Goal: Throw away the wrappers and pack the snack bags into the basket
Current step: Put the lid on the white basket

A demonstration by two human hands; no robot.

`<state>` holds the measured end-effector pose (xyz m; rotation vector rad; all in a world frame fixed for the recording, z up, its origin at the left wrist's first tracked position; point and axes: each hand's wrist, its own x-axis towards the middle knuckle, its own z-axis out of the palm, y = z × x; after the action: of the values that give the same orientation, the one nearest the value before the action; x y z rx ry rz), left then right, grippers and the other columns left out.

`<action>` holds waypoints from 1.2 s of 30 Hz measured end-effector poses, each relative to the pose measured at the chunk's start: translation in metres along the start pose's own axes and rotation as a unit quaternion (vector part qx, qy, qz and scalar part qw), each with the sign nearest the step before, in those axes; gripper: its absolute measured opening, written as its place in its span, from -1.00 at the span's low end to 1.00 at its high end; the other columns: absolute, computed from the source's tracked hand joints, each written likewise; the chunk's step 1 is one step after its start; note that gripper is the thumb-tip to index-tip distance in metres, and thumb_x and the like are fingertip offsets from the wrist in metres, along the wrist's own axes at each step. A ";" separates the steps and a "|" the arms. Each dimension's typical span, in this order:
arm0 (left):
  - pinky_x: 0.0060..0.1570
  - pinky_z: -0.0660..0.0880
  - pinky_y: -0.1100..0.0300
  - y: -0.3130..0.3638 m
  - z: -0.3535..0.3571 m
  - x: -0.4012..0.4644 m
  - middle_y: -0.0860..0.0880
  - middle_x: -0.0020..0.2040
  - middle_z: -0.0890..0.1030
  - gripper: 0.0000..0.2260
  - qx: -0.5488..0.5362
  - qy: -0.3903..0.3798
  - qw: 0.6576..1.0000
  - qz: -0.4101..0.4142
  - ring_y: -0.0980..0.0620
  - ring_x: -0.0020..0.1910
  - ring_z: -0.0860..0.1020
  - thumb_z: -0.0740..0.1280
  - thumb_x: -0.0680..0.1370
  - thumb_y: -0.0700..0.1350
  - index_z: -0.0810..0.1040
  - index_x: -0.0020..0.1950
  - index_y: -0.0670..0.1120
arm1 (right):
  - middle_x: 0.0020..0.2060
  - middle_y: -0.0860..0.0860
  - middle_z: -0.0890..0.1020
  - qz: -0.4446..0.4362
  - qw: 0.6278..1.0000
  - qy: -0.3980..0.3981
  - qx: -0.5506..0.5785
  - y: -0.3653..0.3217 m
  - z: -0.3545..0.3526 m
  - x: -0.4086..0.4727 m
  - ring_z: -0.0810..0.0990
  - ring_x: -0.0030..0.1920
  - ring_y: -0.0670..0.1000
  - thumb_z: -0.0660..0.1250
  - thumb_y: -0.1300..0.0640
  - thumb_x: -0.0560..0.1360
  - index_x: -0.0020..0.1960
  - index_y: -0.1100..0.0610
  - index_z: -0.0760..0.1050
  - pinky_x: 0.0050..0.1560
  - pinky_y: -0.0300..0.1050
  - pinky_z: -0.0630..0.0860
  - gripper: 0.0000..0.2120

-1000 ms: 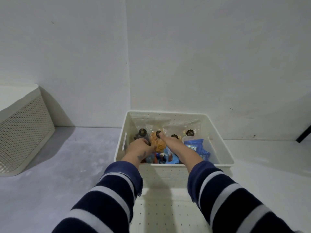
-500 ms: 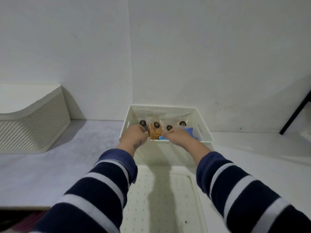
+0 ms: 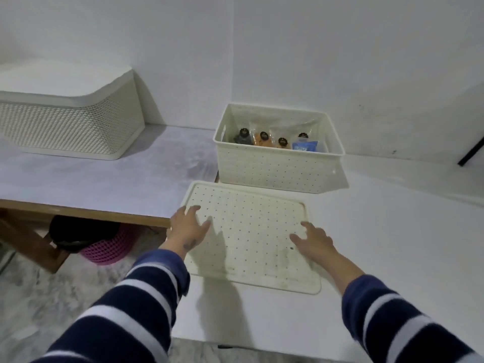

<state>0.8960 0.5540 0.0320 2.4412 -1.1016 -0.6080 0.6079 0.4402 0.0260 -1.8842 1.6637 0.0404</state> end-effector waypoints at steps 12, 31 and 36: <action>0.38 0.12 -0.18 -0.050 0.042 0.009 -0.11 0.55 -0.06 -0.27 0.053 0.059 0.997 0.000 -0.22 0.48 0.02 0.34 0.39 0.32 0.17 0.46 0.12 | 0.52 0.05 0.02 0.072 0.990 0.120 -0.036 0.025 0.080 0.004 -0.09 0.52 0.12 0.12 -0.40 0.42 0.50 -0.15 0.05 0.43 0.25 -0.09 -0.26; 0.15 0.41 -0.10 -0.003 -0.039 0.021 0.02 0.42 0.34 -0.34 -0.041 0.228 0.969 0.086 -0.04 0.35 0.26 0.33 0.37 0.34 0.41 0.37 0.05 | 0.41 0.02 0.15 -0.030 0.959 0.255 0.122 -0.052 -0.030 -0.010 0.25 0.33 0.14 0.41 -0.23 0.36 0.46 -0.03 0.25 0.31 0.07 0.34 -0.25; 0.15 0.39 -0.09 0.002 -0.036 0.027 -0.06 0.49 0.17 -0.36 0.020 0.204 0.977 0.062 -0.14 0.30 0.13 0.28 0.33 0.43 0.42 0.28 0.09 | 0.45 0.07 0.18 0.004 0.965 0.228 0.132 -0.052 -0.027 -0.001 0.20 0.39 0.16 0.39 -0.25 0.37 0.46 -0.02 0.27 0.36 0.10 0.28 -0.25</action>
<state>0.9302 0.5375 0.0570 2.3608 -1.0871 -0.0375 0.6450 0.4294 0.0703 -1.7661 1.8591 -0.6273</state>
